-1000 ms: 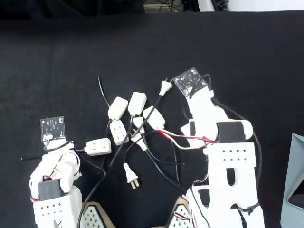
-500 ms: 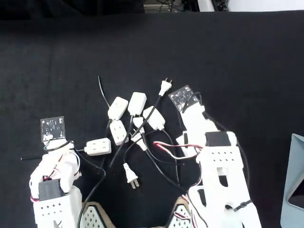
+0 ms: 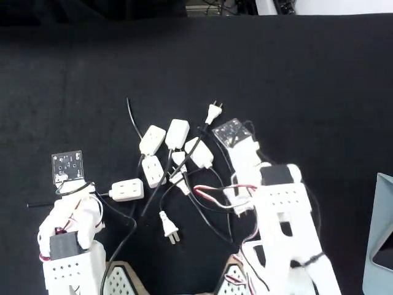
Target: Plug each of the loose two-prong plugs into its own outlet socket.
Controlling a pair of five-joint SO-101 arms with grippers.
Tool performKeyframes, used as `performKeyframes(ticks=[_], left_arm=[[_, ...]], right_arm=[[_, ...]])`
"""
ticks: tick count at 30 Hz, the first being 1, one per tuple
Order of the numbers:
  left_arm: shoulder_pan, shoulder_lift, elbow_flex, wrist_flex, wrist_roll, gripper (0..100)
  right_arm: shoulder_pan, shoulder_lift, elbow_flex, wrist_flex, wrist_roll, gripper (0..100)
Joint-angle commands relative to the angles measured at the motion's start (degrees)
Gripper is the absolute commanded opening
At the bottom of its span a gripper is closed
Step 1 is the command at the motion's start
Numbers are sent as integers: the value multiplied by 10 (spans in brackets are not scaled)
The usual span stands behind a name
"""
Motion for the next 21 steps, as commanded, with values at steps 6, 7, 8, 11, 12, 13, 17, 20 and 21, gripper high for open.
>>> performKeyframes(ticks=[6, 7, 8, 11, 12, 13, 17, 20, 21], left_arm=[[-3, -3, 11, -11, 0, 30], [-3, -3, 11, -11, 0, 30], [-3, -3, 11, -11, 0, 30], [-3, -3, 11, -10, 0, 30], [-3, -3, 11, -10, 0, 30], [-3, -3, 11, -10, 0, 30], [-3, -3, 11, -10, 0, 30], [-3, -3, 11, -10, 0, 30], [-3, -3, 11, -10, 0, 30]], right_arm=[[-25, 211, -116, 18, -68, 105], [-25, 239, -130, 18, -73, 103], [-25, 265, -142, 18, -75, 103], [-25, 330, -172, 18, -75, 103], [-25, 347, -180, 18, -79, 103], [-25, 362, -189, 18, -83, 103], [-17, 388, -209, 20, -90, 103], [-4, 374, -211, 23, -86, 103], [1, 364, -211, 24, -86, 103]])
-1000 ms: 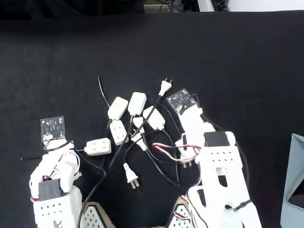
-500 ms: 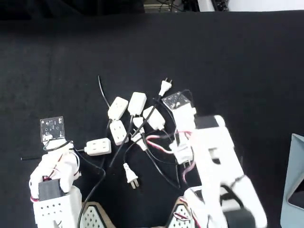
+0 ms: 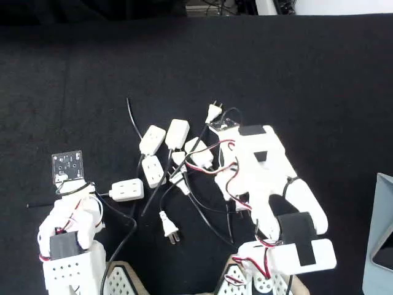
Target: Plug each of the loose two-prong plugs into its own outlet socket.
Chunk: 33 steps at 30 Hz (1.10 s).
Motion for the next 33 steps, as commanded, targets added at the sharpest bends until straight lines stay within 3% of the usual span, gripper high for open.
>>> performKeyframes(ticks=[1, 11, 18, 33], left_arm=[[-3, -3, 11, -10, 0, 30], [-3, -3, 11, -10, 0, 30], [-3, -3, 11, -10, 0, 30], [-3, -3, 11, -10, 0, 30]], right_arm=[[22, -32, -28, 5, -3, 103], [28, -111, -15, 37, -4, 103], [66, -38, -1, -22, -3, 103], [62, 88, -9, -60, -6, 103]])
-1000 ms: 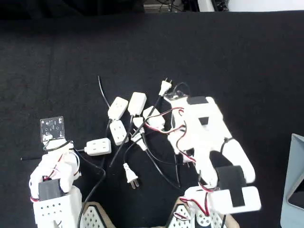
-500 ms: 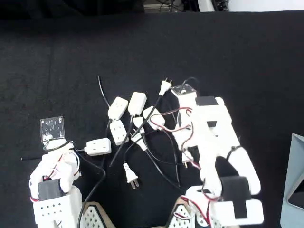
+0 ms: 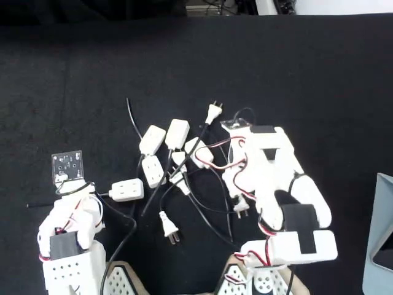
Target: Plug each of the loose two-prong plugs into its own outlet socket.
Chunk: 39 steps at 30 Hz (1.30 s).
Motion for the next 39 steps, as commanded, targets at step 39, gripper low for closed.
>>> performKeyframes(ticks=[39], left_arm=[[51, -4, -148, -105, 4, 30]], right_arm=[[-130, -541, -29, 98, 31, 11]])
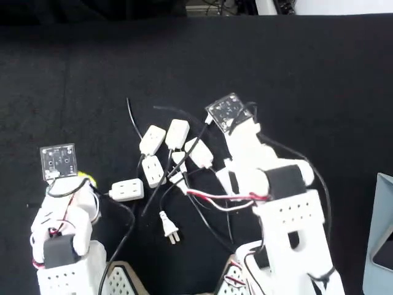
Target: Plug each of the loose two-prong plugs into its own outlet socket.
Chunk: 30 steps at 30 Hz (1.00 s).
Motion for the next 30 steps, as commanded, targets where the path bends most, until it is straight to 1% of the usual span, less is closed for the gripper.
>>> performKeyframes(ticks=[1, 3, 8, 10, 13, 15, 19, 24, 27, 30], left_arm=[[49, -4, -42, -91, 4, 30], [73, -4, -42, -128, 4, 30], [149, -4, -42, -215, 8, 32], [174, -4, -42, -242, 33, 32], [202, -4, -42, -268, 74, 33], [216, -4, -42, -273, 87, 33], [235, -4, -43, -273, 90, 33], [271, -4, -56, -273, 90, 31], [292, -4, -70, -269, 90, 31], [305, -4, -83, -264, 85, 32]], right_arm=[[-31, -24, -16, -35, -1, 11], [-65, -33, -16, -50, -3, 11], [-162, -63, -15, -96, -55, 11], [-197, -73, -12, -115, -63, 11], [-229, -75, -11, -139, -80, 11], [-244, -75, -7, -149, -95, 11], [-275, -78, 29, -191, -132, 11], [-320, -79, 91, -257, -131, 11], [-327, -79, 112, -288, -130, 11], [-330, -79, 116, -295, -130, 11]])
